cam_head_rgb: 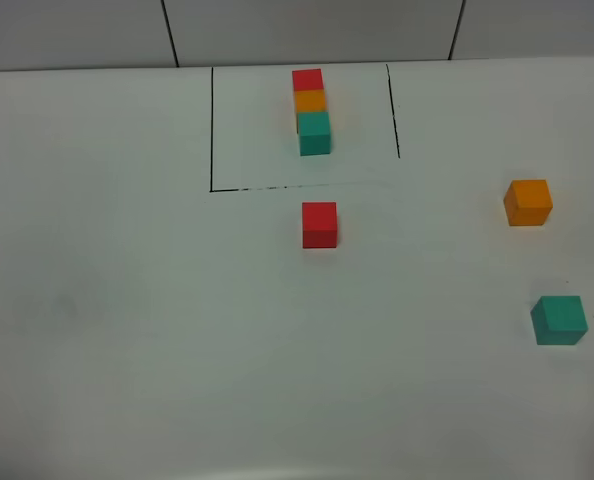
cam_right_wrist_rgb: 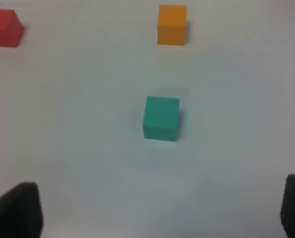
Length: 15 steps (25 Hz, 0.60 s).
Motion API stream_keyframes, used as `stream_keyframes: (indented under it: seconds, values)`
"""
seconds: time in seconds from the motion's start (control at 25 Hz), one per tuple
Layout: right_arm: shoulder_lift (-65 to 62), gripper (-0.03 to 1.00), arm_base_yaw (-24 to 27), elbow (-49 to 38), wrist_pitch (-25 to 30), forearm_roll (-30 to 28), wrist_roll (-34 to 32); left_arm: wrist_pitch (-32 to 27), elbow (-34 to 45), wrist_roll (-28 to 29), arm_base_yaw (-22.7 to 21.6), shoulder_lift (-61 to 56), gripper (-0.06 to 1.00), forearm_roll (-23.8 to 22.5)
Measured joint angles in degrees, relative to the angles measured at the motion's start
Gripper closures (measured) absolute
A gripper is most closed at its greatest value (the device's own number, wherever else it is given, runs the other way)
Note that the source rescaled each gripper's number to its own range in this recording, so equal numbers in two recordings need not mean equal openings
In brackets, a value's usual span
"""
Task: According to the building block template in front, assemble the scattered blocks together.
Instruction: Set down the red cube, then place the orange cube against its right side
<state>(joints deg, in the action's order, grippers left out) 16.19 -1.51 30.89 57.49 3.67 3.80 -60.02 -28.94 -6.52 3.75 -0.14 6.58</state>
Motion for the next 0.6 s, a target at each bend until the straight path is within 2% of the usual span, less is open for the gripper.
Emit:
stream_keyframes:
  seconds: [0.08, 0.28, 0.44, 0.6]
  values:
    - [8.6, -0.03, 0.0, 1.8, -3.1, -0.1, 0.4, 0.0, 0.0, 0.0, 0.0, 0.0, 0.52, 0.0]
    - [32.2, -0.03, 0.0, 8.7, -11.2, -1.2, 0.6, 0.0, 0.0, 0.0, 0.0, 0.0, 0.52, 0.0]
    - [52.5, -0.03, 0.0, 15.9, -14.7, -1.7, 0.6, 0.0, 0.0, 0.0, 0.0, 0.0, 0.52, 0.0]
    - [68.8, -0.03, 0.0, 24.7, -15.9, -1.7, 0.5, 0.0, 0.0, 0.0, 0.0, 0.0, 0.52, 0.0]
